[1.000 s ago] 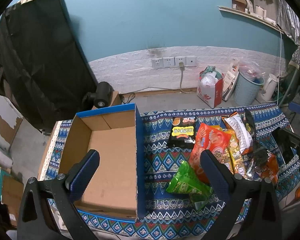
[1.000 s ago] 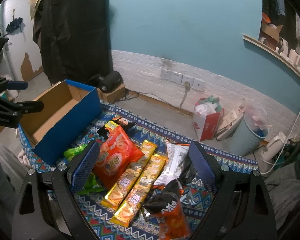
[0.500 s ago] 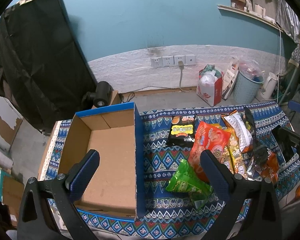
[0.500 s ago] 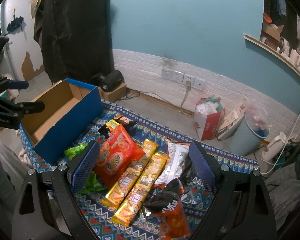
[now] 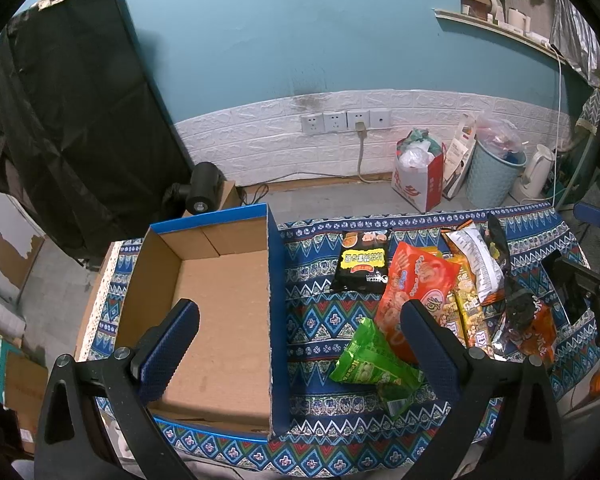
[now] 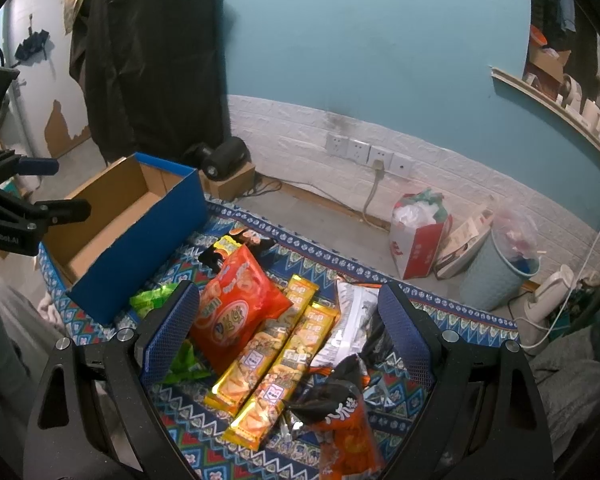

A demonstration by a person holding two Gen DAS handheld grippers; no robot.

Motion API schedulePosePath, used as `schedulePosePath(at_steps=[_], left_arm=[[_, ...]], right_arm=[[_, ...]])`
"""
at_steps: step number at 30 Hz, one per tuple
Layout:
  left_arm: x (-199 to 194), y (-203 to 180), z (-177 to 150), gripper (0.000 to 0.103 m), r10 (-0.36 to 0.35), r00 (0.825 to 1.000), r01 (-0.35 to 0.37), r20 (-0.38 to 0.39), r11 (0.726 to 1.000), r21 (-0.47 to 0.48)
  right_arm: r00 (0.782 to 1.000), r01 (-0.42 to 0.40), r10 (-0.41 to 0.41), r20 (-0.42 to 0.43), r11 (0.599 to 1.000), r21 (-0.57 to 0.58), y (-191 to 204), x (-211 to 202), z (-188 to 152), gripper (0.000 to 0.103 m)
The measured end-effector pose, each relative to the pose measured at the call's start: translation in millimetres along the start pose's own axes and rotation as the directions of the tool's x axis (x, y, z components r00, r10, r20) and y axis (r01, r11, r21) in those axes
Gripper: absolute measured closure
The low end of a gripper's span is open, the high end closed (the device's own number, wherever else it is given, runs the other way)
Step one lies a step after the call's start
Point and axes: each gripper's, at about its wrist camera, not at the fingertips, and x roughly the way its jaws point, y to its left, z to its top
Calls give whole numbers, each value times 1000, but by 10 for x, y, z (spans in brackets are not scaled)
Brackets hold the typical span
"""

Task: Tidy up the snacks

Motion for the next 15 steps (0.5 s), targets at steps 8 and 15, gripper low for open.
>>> schedulePosePath(at_steps=[8,15], left_arm=[[-7,-27,-2,1,-2,1000,2,-3,1000,6],[-13,-34,-8,1,-2,1000,2,-3,1000,5]], right_arm=[[1000,-1,1,-3,1000,-1,4,2,-3,14],[1000,-2,2,-5,1000,-1,4,7,-16,14]])
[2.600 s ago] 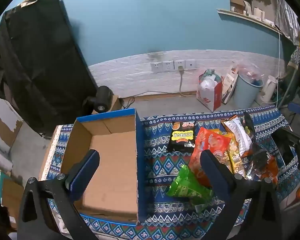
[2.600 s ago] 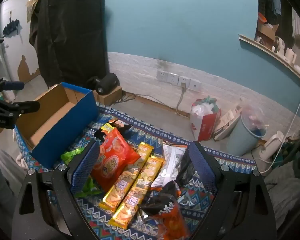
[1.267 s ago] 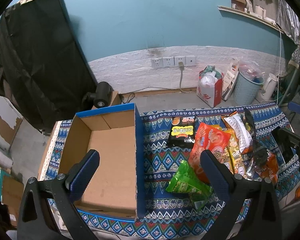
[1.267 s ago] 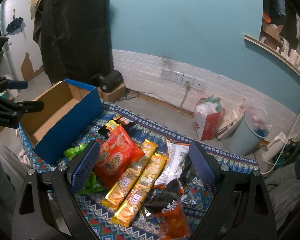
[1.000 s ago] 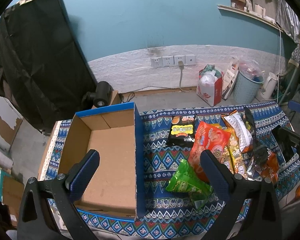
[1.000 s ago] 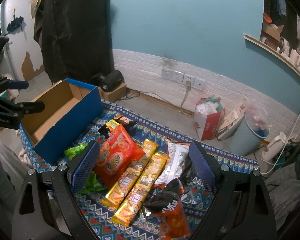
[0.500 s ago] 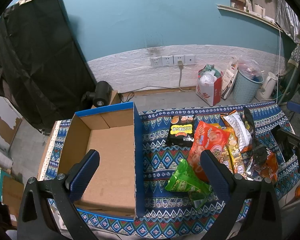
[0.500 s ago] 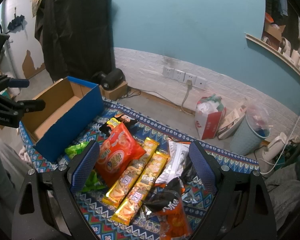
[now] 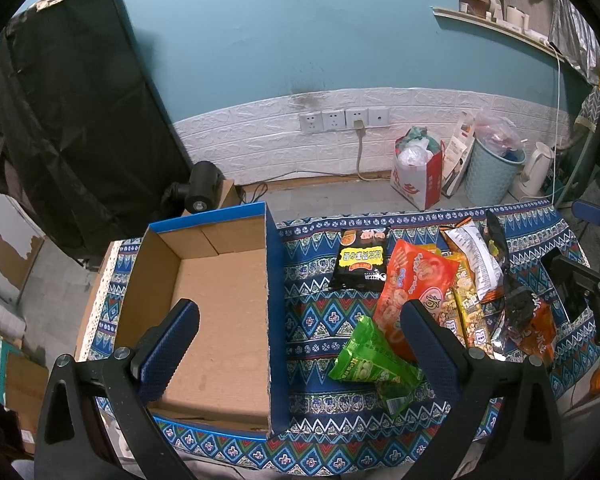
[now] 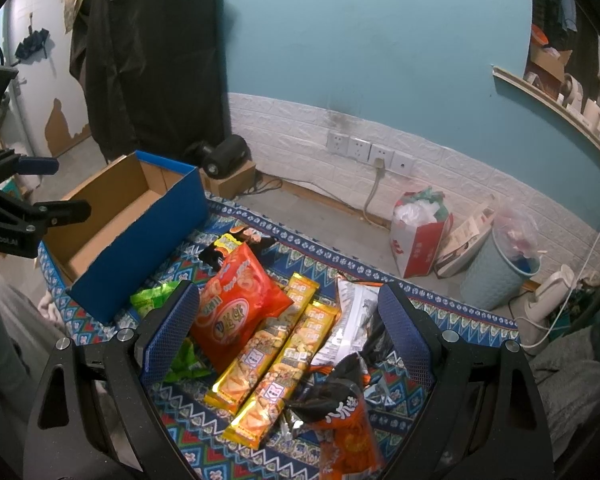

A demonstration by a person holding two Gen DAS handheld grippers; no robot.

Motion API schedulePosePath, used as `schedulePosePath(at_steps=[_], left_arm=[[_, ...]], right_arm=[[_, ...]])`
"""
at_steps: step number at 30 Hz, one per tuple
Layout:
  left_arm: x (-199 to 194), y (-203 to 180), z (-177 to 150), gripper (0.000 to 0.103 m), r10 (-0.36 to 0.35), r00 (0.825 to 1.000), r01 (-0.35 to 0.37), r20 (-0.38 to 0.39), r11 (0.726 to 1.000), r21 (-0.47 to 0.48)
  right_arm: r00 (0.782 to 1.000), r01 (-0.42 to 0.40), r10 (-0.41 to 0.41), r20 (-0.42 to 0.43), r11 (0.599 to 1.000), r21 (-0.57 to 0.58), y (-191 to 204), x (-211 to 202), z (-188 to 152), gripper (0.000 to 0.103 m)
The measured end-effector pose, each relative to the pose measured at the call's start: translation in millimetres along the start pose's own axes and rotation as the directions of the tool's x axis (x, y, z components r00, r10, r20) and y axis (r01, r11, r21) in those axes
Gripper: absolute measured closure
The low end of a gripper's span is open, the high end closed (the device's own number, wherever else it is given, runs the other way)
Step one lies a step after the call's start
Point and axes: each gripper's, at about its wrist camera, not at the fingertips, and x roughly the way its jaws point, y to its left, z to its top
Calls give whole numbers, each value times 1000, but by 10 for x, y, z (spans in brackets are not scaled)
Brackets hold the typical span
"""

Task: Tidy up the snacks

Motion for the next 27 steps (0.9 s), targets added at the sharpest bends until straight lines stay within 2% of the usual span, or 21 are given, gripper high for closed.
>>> schedulePosePath(at_steps=[27], left_arm=[[15,-12,-19,1,-3,1000,3,-11,1000,4]], right_arm=[[1000,2,-2,-5,1000,-5,20,-2,0,14]])
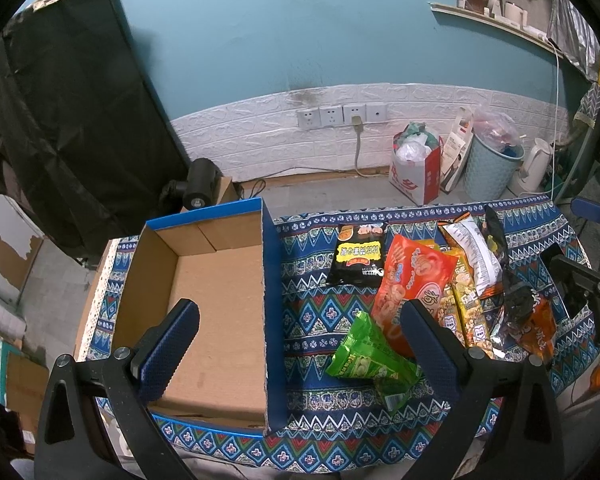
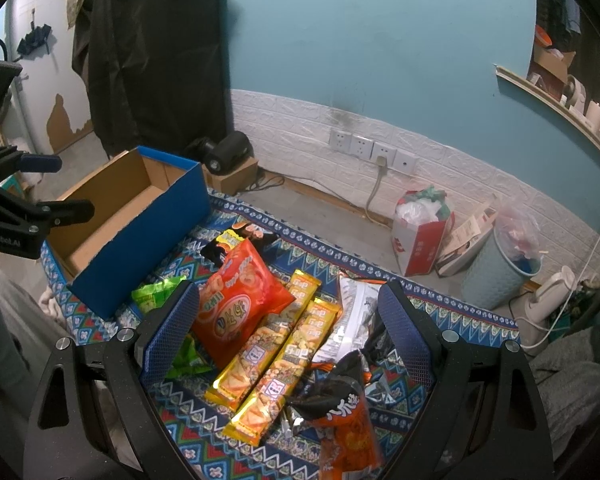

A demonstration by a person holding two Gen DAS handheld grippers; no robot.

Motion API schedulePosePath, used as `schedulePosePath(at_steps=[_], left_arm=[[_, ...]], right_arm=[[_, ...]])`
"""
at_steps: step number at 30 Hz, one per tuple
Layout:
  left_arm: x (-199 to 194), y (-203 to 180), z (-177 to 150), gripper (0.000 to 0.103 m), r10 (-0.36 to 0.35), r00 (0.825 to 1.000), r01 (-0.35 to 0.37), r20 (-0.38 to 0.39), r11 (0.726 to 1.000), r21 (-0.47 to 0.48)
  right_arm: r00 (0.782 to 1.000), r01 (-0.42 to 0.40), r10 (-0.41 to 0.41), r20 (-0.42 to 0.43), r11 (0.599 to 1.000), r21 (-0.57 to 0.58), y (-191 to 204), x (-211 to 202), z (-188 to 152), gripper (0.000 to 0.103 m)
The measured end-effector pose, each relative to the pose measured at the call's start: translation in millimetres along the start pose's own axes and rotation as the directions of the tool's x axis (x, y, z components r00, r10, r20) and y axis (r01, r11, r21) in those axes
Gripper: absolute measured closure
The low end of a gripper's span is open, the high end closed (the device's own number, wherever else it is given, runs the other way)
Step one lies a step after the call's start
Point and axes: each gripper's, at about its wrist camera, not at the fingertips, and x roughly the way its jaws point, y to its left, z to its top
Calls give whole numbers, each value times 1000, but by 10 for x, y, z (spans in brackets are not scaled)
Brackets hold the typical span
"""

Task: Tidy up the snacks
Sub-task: 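Grasp the green pea bag with the left tool while the right tool grasps the orange-black bag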

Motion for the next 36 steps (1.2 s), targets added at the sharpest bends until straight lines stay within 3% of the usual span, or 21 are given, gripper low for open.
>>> schedulePosePath(at_steps=[20,27,36], left_arm=[[22,-23,-7,1,0,1000,0,-12,1000,0],[273,-79,-72,1,-33,994,30,-103,999,-39],[650,-366,-331,1,-44,970,35,-238,998,-43]], right_arm=[[1000,1,-1,-4,1000,-3,6,10,-7,14],[1000,12,-12,-27,1000,-1,-46,15,-127,14],[993,32,-31,-112,999,5,-195,92,-284,14]])
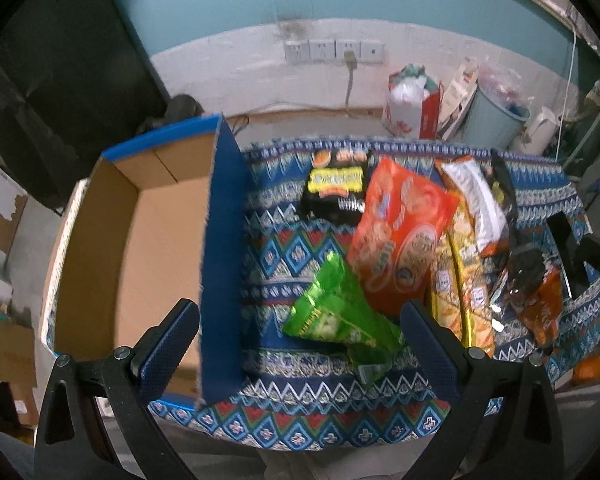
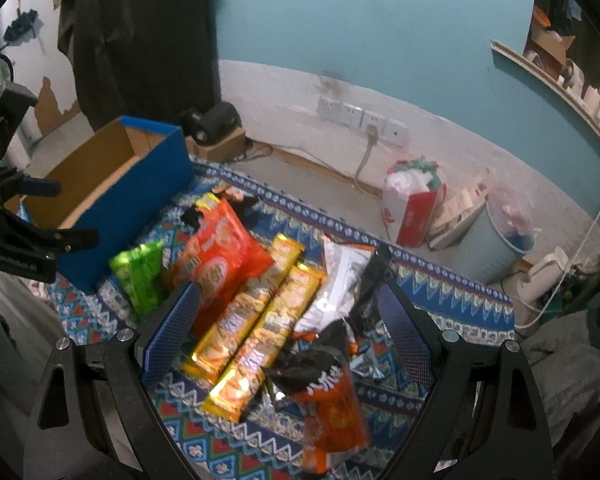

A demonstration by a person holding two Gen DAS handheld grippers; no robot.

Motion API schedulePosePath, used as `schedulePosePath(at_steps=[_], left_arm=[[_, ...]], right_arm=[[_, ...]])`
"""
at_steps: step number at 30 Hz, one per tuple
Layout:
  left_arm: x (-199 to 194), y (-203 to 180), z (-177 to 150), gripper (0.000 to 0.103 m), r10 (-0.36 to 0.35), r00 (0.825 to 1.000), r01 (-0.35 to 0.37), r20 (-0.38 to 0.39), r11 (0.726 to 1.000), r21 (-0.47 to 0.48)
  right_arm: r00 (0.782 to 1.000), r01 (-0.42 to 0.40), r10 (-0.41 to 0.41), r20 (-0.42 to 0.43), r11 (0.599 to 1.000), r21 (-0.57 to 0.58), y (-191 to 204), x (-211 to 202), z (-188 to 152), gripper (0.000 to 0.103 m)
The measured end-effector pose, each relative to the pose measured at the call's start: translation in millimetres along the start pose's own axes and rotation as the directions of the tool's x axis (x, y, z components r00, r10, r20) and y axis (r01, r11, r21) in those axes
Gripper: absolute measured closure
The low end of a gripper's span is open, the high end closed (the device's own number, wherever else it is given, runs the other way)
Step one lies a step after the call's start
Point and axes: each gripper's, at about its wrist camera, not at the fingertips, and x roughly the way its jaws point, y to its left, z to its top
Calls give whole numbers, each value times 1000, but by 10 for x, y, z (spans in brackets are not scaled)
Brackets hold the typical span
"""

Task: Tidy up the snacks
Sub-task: 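Grasp the green pea bag with the left tool while the right tool grasps the orange-black bag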

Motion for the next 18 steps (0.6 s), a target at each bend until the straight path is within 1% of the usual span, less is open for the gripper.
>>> schedulePosePath(at_steps=[7,9,12,15,18], left_arm=[[267,-163,-141,1,0,995,-3,-97,999,-33],[340,-195,-166,1,6,994,-12,-109,999,-49],[456,-223,-185,1,2,989,-13,-147,997,-74],[572,-238,-201,1,3,985,-19,-170,996,-92],[727,-228,-204,1,-8,977,-18,-211,992,-122]], right_arm=[[995,7,-6,-95,1000,12,-116,123,-125,14],[991,12,-9,-133,1000,18,-154,182,-196,14],[983,24,-20,-184,1000,16,-190,244,-327,14],[977,25,-21,-212,1000,19,-216,291,-418,14],[971,26,-20,-239,999,20,-232,324,-471,14]])
